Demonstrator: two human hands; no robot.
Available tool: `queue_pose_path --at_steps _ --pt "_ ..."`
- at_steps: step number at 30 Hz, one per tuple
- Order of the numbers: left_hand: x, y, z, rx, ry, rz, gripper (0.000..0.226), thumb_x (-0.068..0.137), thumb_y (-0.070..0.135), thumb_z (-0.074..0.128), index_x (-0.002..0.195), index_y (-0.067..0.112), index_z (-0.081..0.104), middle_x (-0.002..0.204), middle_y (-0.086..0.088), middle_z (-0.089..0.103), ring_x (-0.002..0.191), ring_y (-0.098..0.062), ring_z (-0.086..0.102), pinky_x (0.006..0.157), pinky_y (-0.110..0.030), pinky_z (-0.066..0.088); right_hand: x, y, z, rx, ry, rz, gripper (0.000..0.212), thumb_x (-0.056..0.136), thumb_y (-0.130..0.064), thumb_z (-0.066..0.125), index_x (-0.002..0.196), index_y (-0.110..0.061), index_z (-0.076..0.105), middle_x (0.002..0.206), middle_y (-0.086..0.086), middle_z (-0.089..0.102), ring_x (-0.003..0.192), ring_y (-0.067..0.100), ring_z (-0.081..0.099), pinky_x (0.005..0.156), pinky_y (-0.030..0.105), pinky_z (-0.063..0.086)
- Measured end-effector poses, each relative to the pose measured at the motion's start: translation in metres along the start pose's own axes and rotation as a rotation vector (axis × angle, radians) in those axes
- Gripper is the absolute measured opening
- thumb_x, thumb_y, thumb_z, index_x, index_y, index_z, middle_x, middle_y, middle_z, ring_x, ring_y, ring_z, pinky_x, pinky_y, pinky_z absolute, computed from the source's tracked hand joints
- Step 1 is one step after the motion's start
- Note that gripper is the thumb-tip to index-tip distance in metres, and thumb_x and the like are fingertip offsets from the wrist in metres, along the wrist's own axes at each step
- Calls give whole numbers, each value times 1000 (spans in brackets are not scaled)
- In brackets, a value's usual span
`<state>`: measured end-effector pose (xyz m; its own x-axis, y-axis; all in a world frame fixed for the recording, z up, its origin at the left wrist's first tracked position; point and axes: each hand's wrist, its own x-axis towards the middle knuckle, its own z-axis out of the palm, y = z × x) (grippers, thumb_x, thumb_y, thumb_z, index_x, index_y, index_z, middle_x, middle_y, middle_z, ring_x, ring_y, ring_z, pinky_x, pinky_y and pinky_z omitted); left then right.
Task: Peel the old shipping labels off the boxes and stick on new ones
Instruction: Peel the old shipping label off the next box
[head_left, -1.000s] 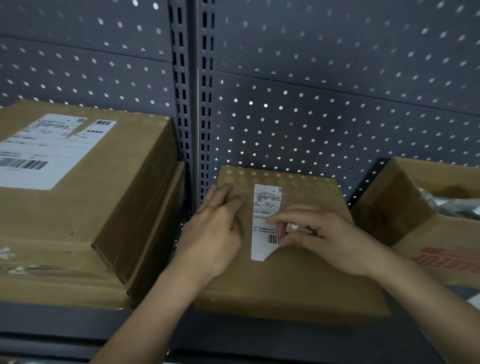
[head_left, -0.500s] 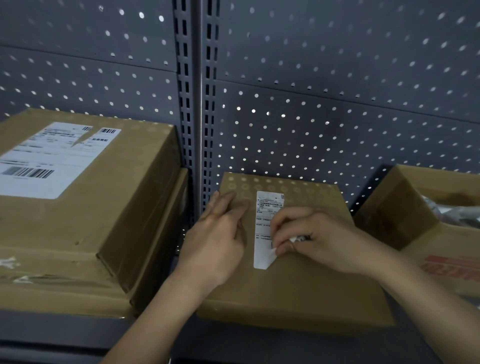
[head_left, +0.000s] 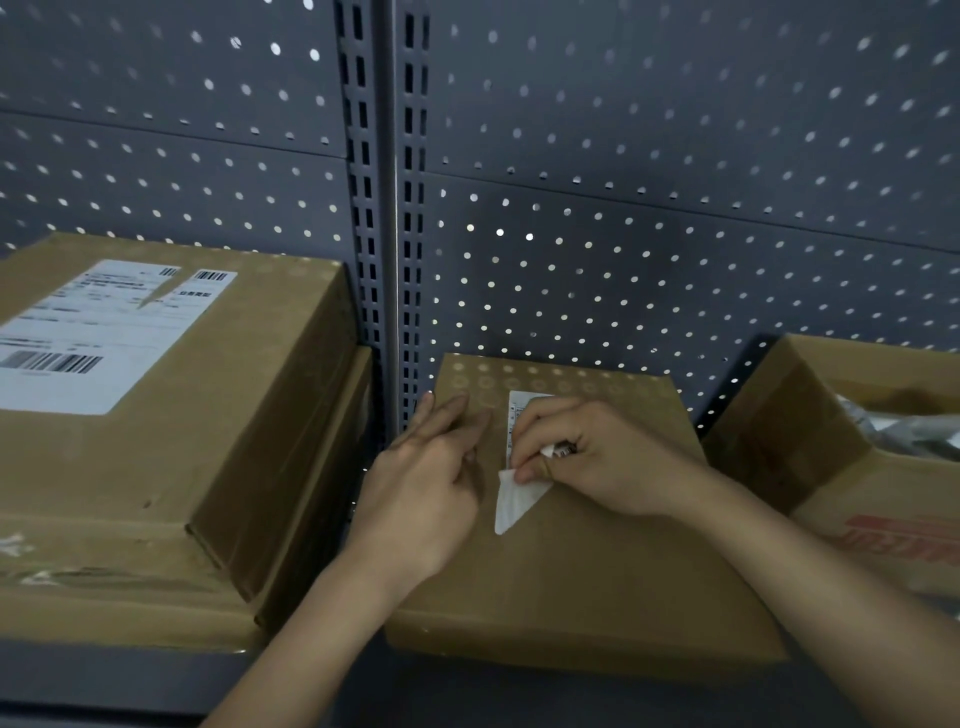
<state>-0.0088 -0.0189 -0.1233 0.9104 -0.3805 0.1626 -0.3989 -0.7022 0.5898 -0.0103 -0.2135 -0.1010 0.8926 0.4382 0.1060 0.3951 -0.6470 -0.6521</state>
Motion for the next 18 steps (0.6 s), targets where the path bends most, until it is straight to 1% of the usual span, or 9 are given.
queue_pose_path --at_steps 1,3,5,7,9,11,13,16,18 --pt "0 0 0 -2 0 0 50 102 19 38 149 38 30 160 15 15 148 -4 -1 106 -12 -3 1 1 0 15 9 7 4 82 -20 73 82 -24 74 89 -11 64 85 14 62 81 43 49" --pt "0 -1 1 -7 -2 -1 51 102 19 38 149 38 29 160 15 15 147 -4 -1 107 -13 -3 3 2 1 49 32 22 5 82 -18 75 80 -22 74 88 -9 64 84 17 62 81 46 48" --pt "0 -1 1 -8 -2 -2 53 102 17 39 150 38 29 160 15 15 147 -4 -1 108 -14 -2 5 4 1 72 59 31 2 82 -14 76 81 -16 75 86 -5 65 83 18 62 81 46 48" --pt "0 -1 1 -6 -5 -2 55 101 16 40 150 37 28 161 15 14 148 -4 -1 108 -15 -2 8 6 2 78 84 43 1 81 -14 76 81 -15 76 85 -6 65 82 14 62 81 43 49" --pt "0 -1 1 -5 -8 5 57 99 15 41 151 37 27 161 14 15 148 -5 -1 108 -15 -1 12 8 3 78 123 54 8 81 -17 77 78 -23 75 84 -9 65 83 11 61 82 43 49" --pt "0 -1 0 -11 -5 11 59 98 12 40 150 38 30 160 14 17 148 -6 0 107 -14 -1 16 10 3 73 171 54 16 80 -21 76 75 -35 71 84 -6 65 83 13 61 82 44 49" --pt "0 -1 0 -22 -5 12 59 98 10 38 149 39 32 160 14 18 148 -6 1 107 -13 0 18 11 4 79 203 60 14 78 -26 75 74 -38 69 83 -5 65 83 15 61 82 44 49" --pt "1 -2 1 -26 -3 5 60 97 9 37 149 40 32 160 15 18 148 -5 1 106 -12 0 19 13 5 85 244 79 9 77 -27 74 73 -35 70 82 -9 64 82 12 61 81 38 50" --pt "1 -2 2 -37 7 -2 59 99 10 37 150 39 31 160 17 17 147 -2 1 108 -13 -1 18 14 4 119 275 111 11 82 -18 75 75 -25 71 84 -5 63 80 16 63 78 33 50"
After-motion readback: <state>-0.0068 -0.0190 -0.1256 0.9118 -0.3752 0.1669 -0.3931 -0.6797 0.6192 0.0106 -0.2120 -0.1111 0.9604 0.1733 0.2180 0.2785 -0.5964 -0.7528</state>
